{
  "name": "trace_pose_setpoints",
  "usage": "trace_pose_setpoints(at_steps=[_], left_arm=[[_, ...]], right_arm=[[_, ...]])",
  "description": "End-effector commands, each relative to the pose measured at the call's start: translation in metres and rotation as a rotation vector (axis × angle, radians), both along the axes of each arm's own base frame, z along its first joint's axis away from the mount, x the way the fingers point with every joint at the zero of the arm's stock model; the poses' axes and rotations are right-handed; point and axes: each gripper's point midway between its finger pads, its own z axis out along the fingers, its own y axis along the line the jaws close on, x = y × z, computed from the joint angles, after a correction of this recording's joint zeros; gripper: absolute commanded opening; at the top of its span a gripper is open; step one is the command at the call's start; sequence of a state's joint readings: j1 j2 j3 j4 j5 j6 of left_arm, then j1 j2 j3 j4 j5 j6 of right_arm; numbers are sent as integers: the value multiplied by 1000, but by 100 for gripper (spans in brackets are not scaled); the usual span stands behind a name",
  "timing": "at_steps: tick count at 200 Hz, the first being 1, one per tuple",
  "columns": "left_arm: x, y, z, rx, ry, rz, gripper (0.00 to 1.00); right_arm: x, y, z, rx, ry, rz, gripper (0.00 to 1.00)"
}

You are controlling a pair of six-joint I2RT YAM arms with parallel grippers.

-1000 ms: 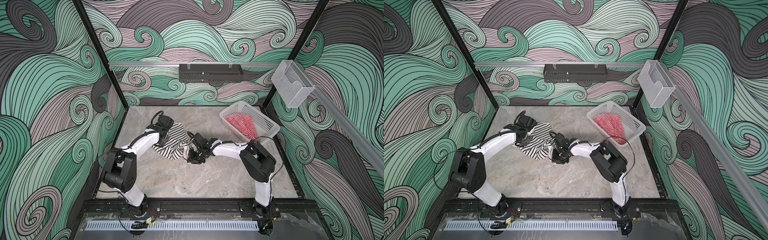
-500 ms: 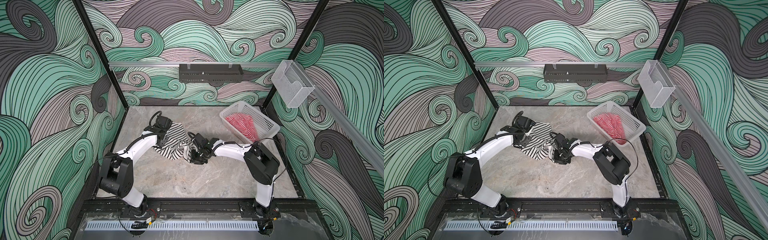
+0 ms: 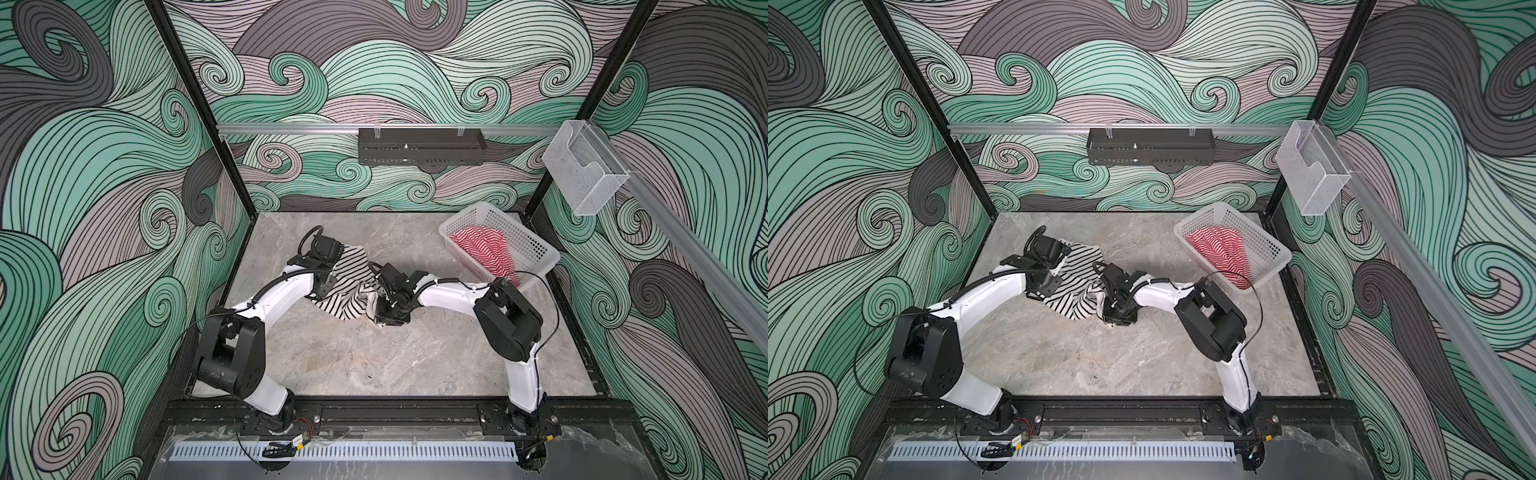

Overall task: Fold and stack tank tops
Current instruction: Smooth out the tank top at the center of the table.

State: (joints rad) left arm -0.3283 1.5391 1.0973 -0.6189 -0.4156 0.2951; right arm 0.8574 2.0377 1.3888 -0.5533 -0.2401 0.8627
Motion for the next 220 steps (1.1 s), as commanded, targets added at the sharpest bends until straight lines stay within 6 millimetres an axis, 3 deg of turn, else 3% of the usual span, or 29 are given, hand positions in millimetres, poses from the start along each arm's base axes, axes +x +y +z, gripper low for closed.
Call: trace_pose_setpoints(at_steps=[1,27,49,94,118,157,161,175,195,220], left_arm=[[2,1,11,-5,-41,3,53],[2,1,13,-2,-47,1,53],[3,1,13,-6,-48,2,53],[4,0,18,-13,-57,4,53],[0,1,21,-17,-62,5,53],[-11,-5,25,-71,-56,-21,54],[-14,-6,34,-88,-79,-26,54],[-21,-12,37,-130,-75,-51,54],[-36,-30,35,-221,-27,-136,53],[-55,-54,35,-320,17,-256,52]], right_arm=[[-21,-22,-22,-153,42,47,32],[-22,-22,-27,-166,35,55,14],[-12,-15,-16,-148,-9,59,0],[-2,-8,10,-110,-63,73,0],[3,-1,46,-53,-126,100,0],[22,24,142,78,-276,162,0],[24,25,150,84,-288,168,0],[32,29,179,99,-345,184,0],[46,24,196,76,-394,186,0],[69,6,190,44,-399,148,0]])
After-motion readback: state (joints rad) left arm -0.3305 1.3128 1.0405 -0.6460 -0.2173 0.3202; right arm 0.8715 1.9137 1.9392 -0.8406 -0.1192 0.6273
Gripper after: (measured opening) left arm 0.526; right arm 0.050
